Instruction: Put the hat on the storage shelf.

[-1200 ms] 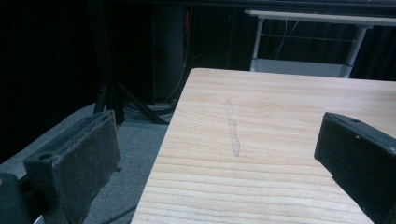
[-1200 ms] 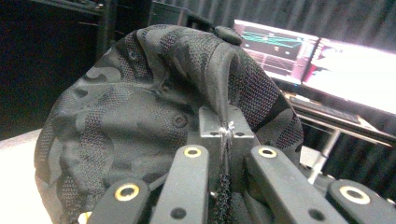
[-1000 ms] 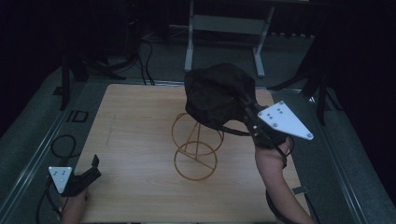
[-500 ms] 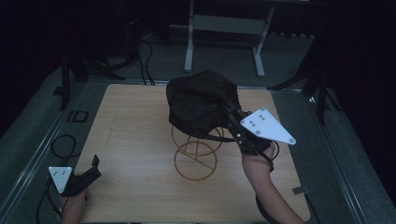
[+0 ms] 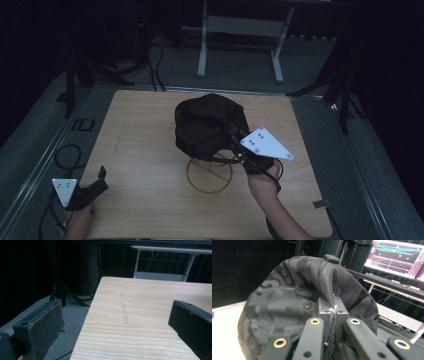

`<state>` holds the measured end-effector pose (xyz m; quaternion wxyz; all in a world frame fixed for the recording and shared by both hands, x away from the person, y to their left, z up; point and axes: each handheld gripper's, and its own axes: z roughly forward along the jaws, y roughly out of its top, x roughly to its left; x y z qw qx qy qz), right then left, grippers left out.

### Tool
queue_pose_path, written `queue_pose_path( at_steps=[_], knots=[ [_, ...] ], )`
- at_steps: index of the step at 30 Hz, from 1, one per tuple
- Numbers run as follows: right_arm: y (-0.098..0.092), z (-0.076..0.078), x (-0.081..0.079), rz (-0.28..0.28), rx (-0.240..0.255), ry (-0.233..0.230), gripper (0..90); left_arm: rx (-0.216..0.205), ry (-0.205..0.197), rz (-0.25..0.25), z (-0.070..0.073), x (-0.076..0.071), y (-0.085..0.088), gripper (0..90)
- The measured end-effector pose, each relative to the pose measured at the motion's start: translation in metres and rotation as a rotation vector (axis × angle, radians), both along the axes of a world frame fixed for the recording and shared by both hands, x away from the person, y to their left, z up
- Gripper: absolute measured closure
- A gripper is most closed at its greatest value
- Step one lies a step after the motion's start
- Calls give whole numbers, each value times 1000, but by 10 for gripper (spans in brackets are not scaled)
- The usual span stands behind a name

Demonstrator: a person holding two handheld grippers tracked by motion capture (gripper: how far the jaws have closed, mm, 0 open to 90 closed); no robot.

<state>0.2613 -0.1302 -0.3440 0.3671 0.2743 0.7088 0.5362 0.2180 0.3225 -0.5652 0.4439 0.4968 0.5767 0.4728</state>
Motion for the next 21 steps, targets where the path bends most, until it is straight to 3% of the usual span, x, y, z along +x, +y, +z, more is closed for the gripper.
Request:
queue_pose_path(
  at_steps=[8, 21],
  knots=[
    [7, -17, 8, 31, -35, 59, 883, 0, -1, -1, 0, 0, 0, 6],
    [8, -27, 10, 71, -11, 91, 796, 2, 0, -1, 0, 0, 0, 6]
  ],
)
